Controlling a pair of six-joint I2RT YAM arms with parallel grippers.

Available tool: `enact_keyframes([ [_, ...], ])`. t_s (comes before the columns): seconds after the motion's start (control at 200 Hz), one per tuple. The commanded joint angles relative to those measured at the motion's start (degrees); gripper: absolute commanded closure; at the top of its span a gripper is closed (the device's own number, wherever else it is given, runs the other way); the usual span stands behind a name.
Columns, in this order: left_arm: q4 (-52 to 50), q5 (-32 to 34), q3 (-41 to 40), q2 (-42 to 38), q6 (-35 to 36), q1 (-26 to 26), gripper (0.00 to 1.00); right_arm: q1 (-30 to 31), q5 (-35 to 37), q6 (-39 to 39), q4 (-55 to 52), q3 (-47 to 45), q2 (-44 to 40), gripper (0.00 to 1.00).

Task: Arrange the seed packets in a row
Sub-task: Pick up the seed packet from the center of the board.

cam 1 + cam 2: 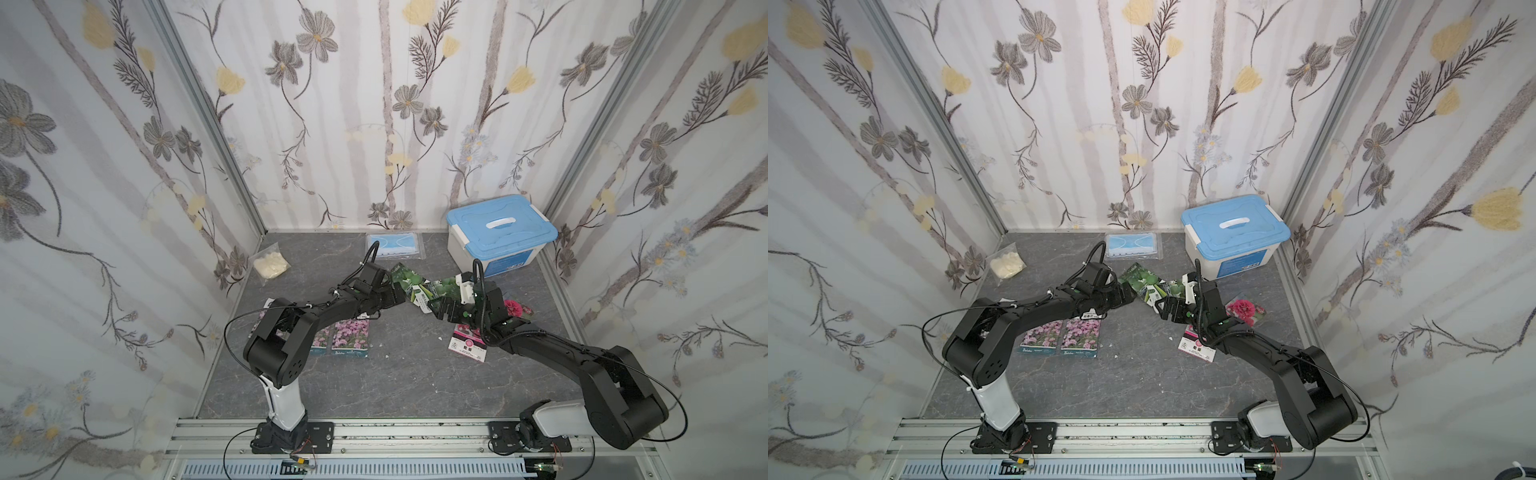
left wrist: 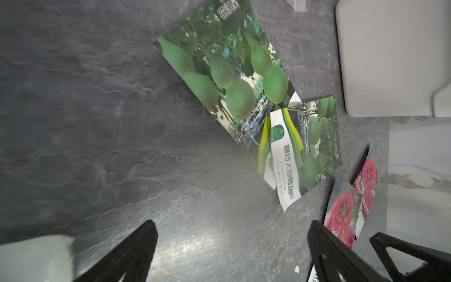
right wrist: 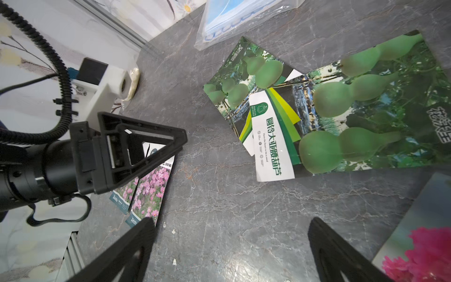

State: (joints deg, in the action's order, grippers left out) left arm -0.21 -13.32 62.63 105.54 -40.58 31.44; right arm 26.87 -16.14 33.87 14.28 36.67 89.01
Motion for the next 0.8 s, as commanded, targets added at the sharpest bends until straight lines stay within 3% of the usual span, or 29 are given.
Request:
enact_keyframes([
  [0.0,3.4,0.8,2.7,3.9,0.4,-0.2,0.05,-0.3,0.1,0.8,2.5,2.0,2.0,0.01],
  [0.305,6.3,3.0,9.2,13.0,-1.7,-1.0,0.15,-1.6,-1.2,0.6,2.2,10.5,10.3,0.03],
  [0.799,11.3,10.1,9.4,18.2,-9.0,0.2,0.39,-3.3,-3.6,0.9,4.3,8.2,9.1,0.03],
])
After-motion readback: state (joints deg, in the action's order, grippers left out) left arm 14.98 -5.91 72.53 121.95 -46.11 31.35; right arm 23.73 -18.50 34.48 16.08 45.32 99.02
